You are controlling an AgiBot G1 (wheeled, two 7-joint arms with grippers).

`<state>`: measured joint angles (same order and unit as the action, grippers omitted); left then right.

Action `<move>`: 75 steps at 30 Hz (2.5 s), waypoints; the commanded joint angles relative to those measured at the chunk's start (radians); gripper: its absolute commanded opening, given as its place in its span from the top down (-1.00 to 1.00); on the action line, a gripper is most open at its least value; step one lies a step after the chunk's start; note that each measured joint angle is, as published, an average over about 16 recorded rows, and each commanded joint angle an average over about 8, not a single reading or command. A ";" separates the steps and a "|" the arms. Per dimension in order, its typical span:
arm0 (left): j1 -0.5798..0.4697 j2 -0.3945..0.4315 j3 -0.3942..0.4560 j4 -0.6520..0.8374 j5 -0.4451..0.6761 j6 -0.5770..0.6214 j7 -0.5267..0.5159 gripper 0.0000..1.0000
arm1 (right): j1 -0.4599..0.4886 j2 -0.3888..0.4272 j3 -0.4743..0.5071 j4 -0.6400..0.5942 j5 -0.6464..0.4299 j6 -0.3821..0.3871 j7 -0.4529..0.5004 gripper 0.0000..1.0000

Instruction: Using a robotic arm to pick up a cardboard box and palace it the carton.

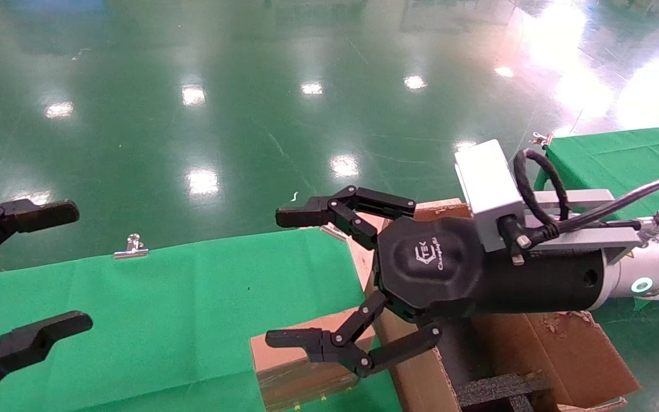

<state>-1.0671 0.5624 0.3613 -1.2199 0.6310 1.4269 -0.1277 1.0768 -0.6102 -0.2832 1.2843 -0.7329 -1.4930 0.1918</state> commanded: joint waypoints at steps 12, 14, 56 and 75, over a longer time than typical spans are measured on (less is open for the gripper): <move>0.000 0.000 0.000 0.000 0.000 0.000 0.000 -1.00 | 0.000 0.000 0.000 0.000 0.000 0.000 0.000 -1.00; 0.000 0.000 0.000 0.000 0.000 0.000 0.000 -0.63 | 0.000 0.000 0.000 0.000 0.000 0.000 0.000 -1.00; 0.000 0.000 0.000 0.000 0.000 0.000 0.000 1.00 | 0.365 -0.177 -0.420 -0.176 -0.589 -0.079 -0.020 -1.00; 0.000 0.000 0.000 0.000 0.000 0.000 0.000 0.23 | 0.524 -0.324 -0.628 -0.278 -0.801 -0.080 -0.108 -1.00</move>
<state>-1.0671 0.5624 0.3613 -1.2199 0.6310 1.4269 -0.1276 1.5973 -0.9310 -0.9074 1.0068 -1.5279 -1.5728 0.0849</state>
